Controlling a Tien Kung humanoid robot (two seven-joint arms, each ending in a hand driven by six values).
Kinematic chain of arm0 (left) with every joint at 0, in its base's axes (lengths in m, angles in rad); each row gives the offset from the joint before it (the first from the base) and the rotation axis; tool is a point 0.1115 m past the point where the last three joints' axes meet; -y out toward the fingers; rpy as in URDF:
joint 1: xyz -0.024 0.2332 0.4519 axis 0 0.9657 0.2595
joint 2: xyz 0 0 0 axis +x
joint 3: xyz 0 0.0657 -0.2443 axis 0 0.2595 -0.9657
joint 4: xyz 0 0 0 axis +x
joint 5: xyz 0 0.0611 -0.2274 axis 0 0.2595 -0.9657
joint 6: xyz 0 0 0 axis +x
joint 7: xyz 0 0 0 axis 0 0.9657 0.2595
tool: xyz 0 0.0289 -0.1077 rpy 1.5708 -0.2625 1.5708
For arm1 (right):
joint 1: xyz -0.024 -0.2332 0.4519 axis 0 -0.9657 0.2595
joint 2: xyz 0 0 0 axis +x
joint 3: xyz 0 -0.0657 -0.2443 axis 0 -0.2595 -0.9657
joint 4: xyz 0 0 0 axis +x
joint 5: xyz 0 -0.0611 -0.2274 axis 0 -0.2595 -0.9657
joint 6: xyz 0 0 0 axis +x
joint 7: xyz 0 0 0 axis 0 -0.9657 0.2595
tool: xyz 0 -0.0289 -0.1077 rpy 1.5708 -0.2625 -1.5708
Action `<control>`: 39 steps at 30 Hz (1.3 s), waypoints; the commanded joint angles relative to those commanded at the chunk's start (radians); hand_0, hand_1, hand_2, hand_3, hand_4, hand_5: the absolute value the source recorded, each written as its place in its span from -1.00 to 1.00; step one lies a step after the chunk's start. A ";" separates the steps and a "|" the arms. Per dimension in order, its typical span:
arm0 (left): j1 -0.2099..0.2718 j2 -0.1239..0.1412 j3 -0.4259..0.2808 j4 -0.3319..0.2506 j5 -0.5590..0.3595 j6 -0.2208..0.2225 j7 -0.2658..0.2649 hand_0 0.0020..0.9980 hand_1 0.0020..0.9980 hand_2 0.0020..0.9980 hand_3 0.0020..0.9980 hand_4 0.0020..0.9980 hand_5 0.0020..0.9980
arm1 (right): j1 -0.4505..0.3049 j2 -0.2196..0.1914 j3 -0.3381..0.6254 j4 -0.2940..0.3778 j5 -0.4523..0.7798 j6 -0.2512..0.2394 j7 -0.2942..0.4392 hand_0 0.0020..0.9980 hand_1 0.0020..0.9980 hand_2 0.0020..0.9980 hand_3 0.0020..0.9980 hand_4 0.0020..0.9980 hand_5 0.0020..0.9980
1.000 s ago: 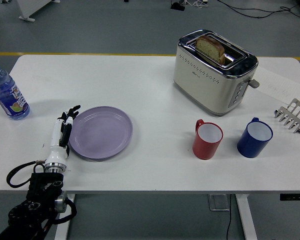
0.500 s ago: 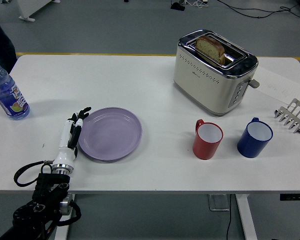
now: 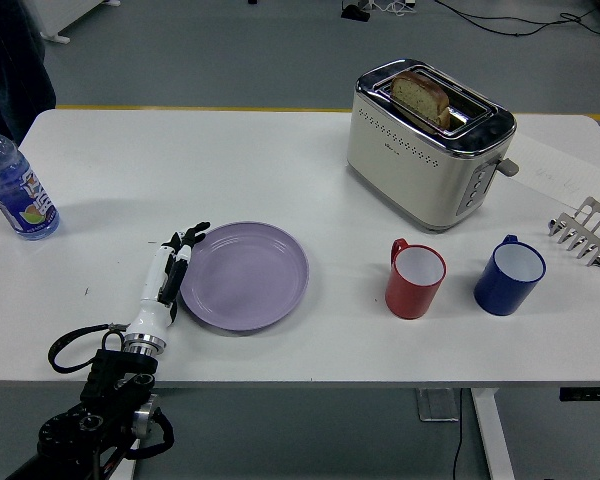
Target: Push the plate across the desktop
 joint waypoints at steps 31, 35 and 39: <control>-0.016 0.000 0.173 -0.063 -0.059 0.006 0.000 0.71 0.74 0.79 0.51 0.04 1.00 | -0.013 -0.004 0.000 0.002 0.001 -0.001 -0.002 0.24 0.16 0.30 0.18 -0.38 -0.22; -0.017 0.000 0.162 -0.060 -0.056 0.008 0.000 0.72 0.74 0.79 0.52 0.04 1.00 | -0.014 -0.004 0.000 0.002 0.000 -0.001 -0.003 0.23 0.16 0.30 0.18 -0.38 -0.22; -0.022 0.000 0.132 -0.056 -0.050 0.011 0.000 0.72 0.74 0.79 0.52 0.04 1.00 | -0.014 -0.003 0.000 0.002 0.001 -0.001 -0.002 0.24 0.16 0.30 0.18 -0.38 -0.22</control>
